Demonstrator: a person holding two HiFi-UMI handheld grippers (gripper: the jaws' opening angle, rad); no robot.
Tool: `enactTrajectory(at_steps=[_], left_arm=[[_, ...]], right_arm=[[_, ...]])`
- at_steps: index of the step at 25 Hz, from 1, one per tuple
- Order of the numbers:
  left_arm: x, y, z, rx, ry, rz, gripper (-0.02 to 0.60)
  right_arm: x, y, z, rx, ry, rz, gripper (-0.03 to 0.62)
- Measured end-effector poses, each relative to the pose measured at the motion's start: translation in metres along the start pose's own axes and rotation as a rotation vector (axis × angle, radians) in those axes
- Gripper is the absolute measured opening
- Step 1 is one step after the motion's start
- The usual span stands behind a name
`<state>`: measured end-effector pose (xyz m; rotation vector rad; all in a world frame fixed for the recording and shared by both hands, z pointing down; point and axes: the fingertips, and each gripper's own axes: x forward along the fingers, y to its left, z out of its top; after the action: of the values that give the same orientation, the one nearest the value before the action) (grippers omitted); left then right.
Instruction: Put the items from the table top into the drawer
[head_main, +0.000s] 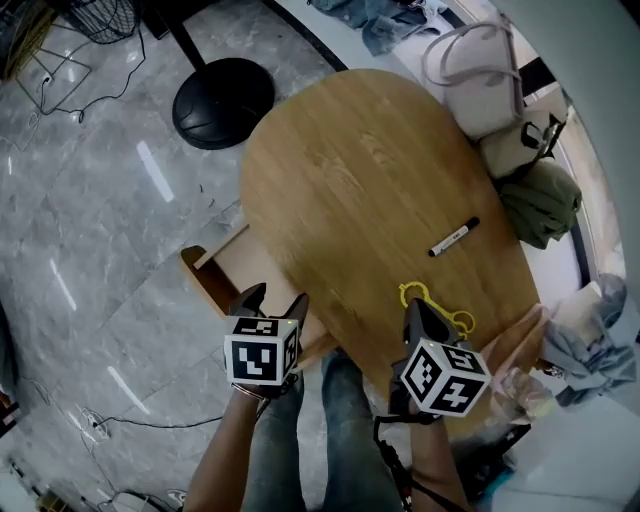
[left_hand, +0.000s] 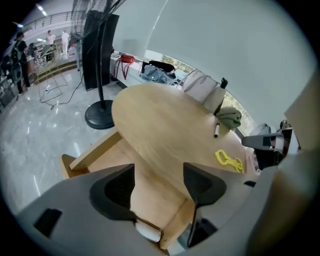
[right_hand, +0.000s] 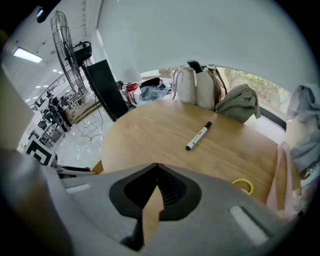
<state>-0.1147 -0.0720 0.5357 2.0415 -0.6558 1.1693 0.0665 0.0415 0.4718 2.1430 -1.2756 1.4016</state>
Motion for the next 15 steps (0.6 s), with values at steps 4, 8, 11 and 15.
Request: enactTrajectory(at_steps=[4, 8, 11, 15], left_arm=[[0.001, -0.026, 0.010, 0.108, 0.018, -0.040, 0.285], [0.006, -0.056, 0.013, 0.244, 0.051, -0.089, 0.285], [0.009, -0.077, 0.009, 0.328, 0.077, -0.118, 0.285], [0.013, -0.103, 0.002, 0.427, 0.118, -0.143, 0.285]], right_arm=[[-0.021, -0.021, -0.010, 0.082, -0.034, -0.049, 0.005], [-0.039, -0.040, -0.025, 0.174, -0.068, -0.101, 0.005], [-0.052, -0.053, -0.039, 0.248, -0.090, -0.135, 0.005], [-0.068, -0.072, -0.061, 0.341, -0.100, -0.172, 0.005]])
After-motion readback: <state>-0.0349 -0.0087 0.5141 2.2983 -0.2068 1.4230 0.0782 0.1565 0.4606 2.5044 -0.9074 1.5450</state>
